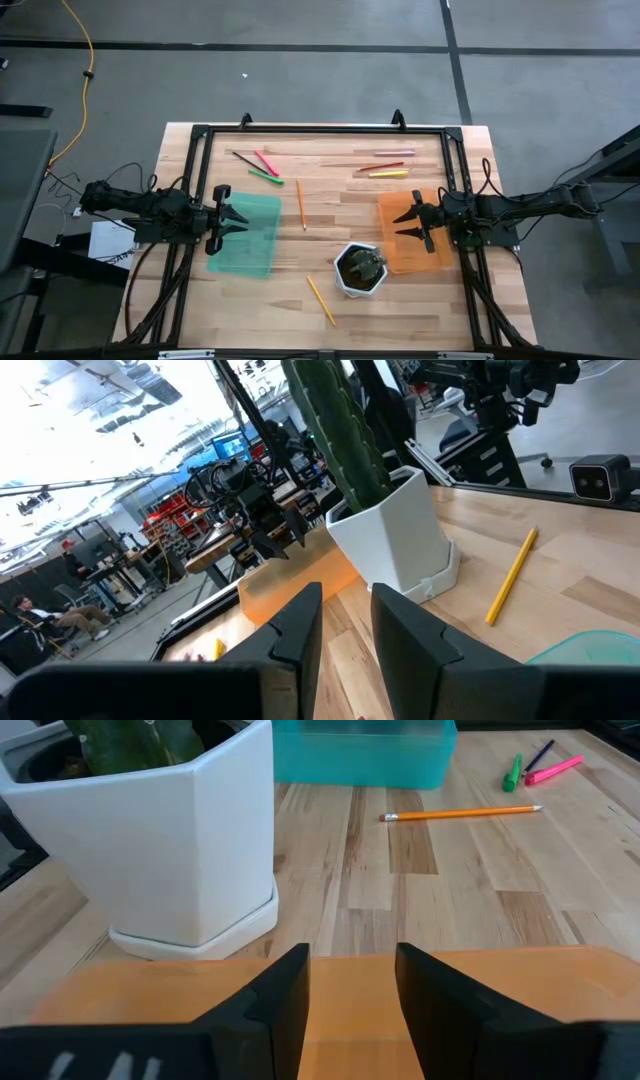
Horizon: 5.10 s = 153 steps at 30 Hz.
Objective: Sort pens & pencils
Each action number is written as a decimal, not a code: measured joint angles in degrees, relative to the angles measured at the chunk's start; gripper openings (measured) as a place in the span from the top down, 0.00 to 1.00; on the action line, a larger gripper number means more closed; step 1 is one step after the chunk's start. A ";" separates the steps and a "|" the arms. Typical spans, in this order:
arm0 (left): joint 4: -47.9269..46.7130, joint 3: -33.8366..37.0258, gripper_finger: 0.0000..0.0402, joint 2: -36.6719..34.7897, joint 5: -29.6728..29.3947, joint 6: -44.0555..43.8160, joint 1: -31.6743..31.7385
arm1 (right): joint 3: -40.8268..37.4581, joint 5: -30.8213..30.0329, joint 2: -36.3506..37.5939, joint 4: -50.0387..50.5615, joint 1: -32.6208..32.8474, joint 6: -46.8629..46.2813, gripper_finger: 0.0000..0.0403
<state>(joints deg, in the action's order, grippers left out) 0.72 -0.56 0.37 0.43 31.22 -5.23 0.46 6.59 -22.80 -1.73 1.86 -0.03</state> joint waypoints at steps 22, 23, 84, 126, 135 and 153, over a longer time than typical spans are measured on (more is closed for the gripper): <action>11.45 0.02 0.80 0.04 0.01 4.36 -0.02 | 5.57 -11.81 0.03 -55.64 0.01 -7.43 0.65; 14.88 0.02 0.80 0.04 0.01 5.65 -0.02 | 7.12 -13.80 -0.03 -56.11 0.01 -5.04 0.65; 72.29 -0.02 0.80 0.04 20.25 30.05 -0.02 | 34.08 -26.72 -7.04 -53.64 0.01 -16.64 0.65; 21.21 -19.59 0.80 2.11 -17.26 0.85 -0.04 | 34.08 -28.07 -14.05 -49.86 0.01 -19.47 0.92; -11.17 -32.34 0.80 10.86 -28.44 -21.95 -0.04 | 44.99 -30.37 -25.45 -5.28 0.01 -30.10 0.92; -21.10 -33.70 0.80 30.60 -33.20 -40.04 0.02 | 84.70 -27.62 -62.47 60.86 -12.07 -23.41 0.92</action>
<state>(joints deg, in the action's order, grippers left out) -20.38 -34.26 30.97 -32.76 -8.82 -5.21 85.16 -21.02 -85.27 59.13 -10.21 -23.44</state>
